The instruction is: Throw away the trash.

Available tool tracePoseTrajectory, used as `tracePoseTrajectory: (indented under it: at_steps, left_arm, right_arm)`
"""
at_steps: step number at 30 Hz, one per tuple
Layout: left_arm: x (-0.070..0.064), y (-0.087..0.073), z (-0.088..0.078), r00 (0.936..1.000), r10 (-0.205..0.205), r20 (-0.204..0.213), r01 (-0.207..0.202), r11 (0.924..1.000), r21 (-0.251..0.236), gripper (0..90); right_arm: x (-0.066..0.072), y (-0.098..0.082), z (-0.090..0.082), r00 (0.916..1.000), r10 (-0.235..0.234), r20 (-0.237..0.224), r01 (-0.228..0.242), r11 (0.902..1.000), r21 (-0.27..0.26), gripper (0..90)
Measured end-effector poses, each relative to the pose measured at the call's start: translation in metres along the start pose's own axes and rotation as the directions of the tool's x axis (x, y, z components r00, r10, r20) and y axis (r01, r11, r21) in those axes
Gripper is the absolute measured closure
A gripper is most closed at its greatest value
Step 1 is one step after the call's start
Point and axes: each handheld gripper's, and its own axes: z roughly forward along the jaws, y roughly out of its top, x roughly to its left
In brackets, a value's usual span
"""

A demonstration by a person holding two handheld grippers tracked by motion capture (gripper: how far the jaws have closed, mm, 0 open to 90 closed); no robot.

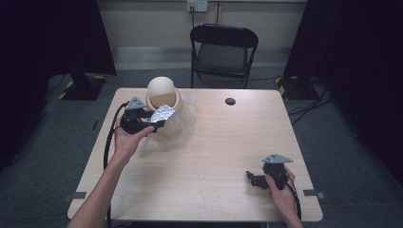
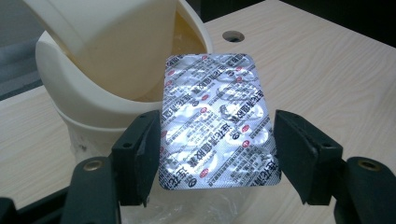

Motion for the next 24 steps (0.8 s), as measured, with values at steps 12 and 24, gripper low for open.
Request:
tracePoseTrajectory:
  at_steps: [12, 24]
  left_arm:
    - [0.01, 0.009, 0.005, 0.9988, -0.046, -0.018, 0.046, 0.9989, 0.013, 34.1]
    - [0.013, 0.014, 0.012, 0.9982, -0.057, -0.016, 0.058, 0.9982, 0.019, 34.1]
  right_arm:
    - [0.0, 0.0, 0.0, 1.0, -0.001, -0.001, 0.001, 1.0, 0.0, 9.8]
    - [0.0, 0.0, 0.0, 1.0, -0.001, -0.001, 0.001, 1.0, 0.0, 9.8]
